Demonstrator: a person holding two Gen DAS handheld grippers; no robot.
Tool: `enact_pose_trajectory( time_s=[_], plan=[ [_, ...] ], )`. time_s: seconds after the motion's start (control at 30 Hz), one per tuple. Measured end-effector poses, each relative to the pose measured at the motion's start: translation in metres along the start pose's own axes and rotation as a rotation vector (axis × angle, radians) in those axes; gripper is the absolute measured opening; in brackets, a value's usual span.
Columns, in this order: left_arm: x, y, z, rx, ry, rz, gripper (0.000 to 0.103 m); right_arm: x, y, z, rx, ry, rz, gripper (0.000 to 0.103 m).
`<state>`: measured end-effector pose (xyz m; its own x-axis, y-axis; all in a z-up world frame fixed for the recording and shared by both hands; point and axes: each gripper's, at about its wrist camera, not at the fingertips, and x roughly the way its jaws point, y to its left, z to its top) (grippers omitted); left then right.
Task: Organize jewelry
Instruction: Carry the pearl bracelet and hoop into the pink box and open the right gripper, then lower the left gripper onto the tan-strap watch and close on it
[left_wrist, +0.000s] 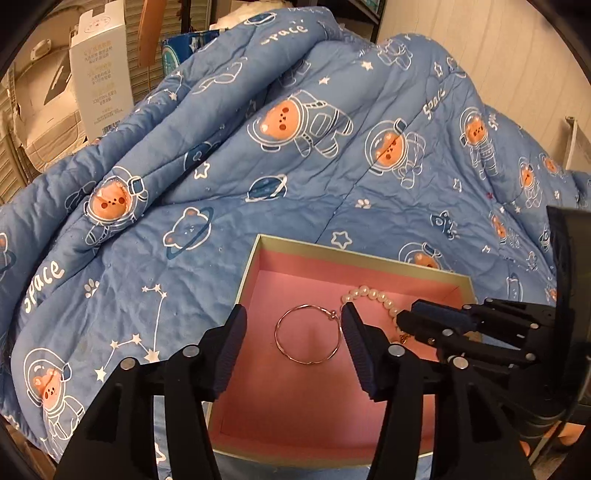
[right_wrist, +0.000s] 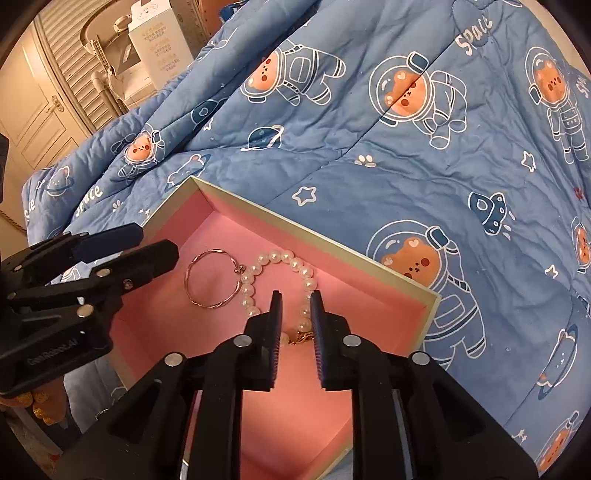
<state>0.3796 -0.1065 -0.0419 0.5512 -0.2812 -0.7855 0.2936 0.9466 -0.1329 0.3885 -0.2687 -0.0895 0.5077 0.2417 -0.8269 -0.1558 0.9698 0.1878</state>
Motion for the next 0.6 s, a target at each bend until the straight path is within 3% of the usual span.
enact_pose_trajectory(
  time_s=[0.03,0.17,0.23,0.3,0.43,0.6],
  plan=[
    [-0.006,0.002,0.001,-0.007,-0.014,-0.003,0.058,-0.003,0.001,-0.001,-0.004,-0.014,-0.003,0.038],
    [-0.034,0.014,-0.002,-0.044,-0.084,-0.01,0.071,-0.02,0.004,-0.005,-0.001,-0.061,0.012,0.049],
    [-0.051,0.02,-0.009,-0.055,-0.132,-0.006,0.088,-0.033,0.007,-0.011,-0.004,-0.102,0.001,0.068],
    [-0.063,0.026,-0.021,-0.067,-0.171,0.004,0.093,-0.048,0.015,-0.019,-0.03,-0.146,-0.013,0.073],
    [-0.077,0.032,-0.055,-0.06,-0.169,0.004,0.095,-0.075,0.034,-0.042,-0.102,-0.204,-0.015,0.082],
    [-0.092,0.031,-0.102,-0.005,-0.183,0.057,0.096,-0.093,0.046,-0.08,-0.145,-0.222,-0.003,0.082]
  ],
)
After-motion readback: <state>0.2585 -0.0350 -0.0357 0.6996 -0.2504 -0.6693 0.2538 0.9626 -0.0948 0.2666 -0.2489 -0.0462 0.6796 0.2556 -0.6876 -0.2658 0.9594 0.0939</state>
